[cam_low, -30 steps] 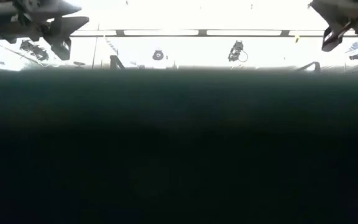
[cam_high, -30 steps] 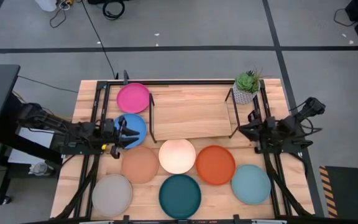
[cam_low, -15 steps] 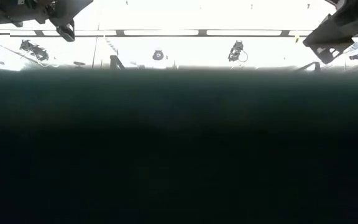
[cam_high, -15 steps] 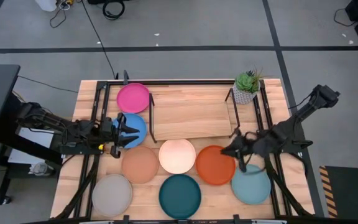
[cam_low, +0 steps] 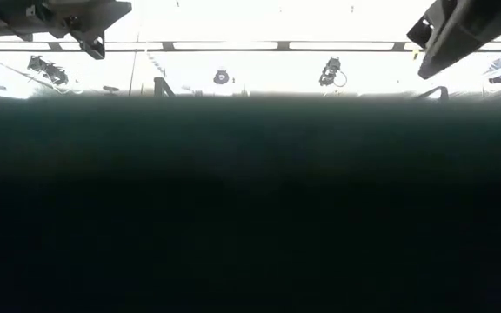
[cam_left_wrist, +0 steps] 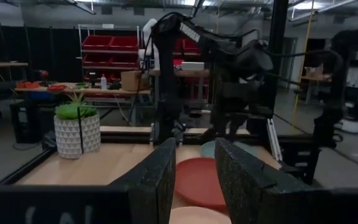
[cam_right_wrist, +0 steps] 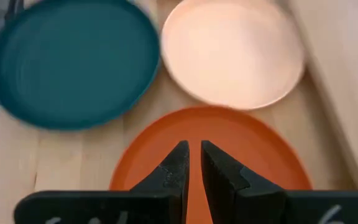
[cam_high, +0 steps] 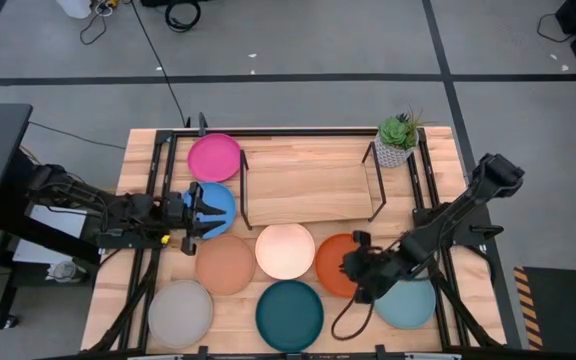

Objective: Place and stack plates onto a shelf
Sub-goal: Put the orange plate on the shelf

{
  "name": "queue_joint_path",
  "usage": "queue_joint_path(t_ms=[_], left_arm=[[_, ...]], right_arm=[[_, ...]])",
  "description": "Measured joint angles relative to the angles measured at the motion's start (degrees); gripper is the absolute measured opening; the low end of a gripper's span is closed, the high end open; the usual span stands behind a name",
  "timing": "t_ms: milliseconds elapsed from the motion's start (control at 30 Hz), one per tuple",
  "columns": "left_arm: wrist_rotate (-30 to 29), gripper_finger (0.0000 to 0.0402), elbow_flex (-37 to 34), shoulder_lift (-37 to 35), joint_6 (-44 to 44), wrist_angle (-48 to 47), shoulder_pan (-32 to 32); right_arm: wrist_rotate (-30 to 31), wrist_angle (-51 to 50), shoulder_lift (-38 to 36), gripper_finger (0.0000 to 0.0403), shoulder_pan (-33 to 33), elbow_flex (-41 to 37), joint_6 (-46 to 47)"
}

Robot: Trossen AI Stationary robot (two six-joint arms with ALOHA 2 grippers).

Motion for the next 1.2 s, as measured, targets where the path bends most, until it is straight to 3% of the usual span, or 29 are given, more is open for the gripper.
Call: queue_joint_path(t_ms=[300,433,633,733,933,1200], left_arm=[[-1.6,0.0119,0.0,0.0,11.8,2.9,0.0],[-1.6,0.0119,0.0,0.0,13.5,2.8,0.0],[-1.6,0.0119,0.0,0.1,13.6,1.9,0.0],[-1.6,0.0119,0.0,0.1,13.7,1.2,0.0],[-1.6,0.0119,0.0,0.1,14.5,0.0,0.0],[-1.6,0.0119,0.0,0.1,13.0,-1.0,0.0]], right_arm=[[-16.2,0.0,8.7,0.0056,0.1,4.8,8.1],[-18.4,-1.2,11.9,0.0085,0.7,7.2,10.2],[-20.4,-12.8,17.6,0.0152,0.9,12.0,11.2],[-21.7,-15.0,20.6,0.0164,0.9,13.0,9.8],[-21.1,-16.5,23.8,0.0145,0.8,14.2,6.6],[-19.9,-17.3,23.3,0.0068,1.1,13.9,6.5]])
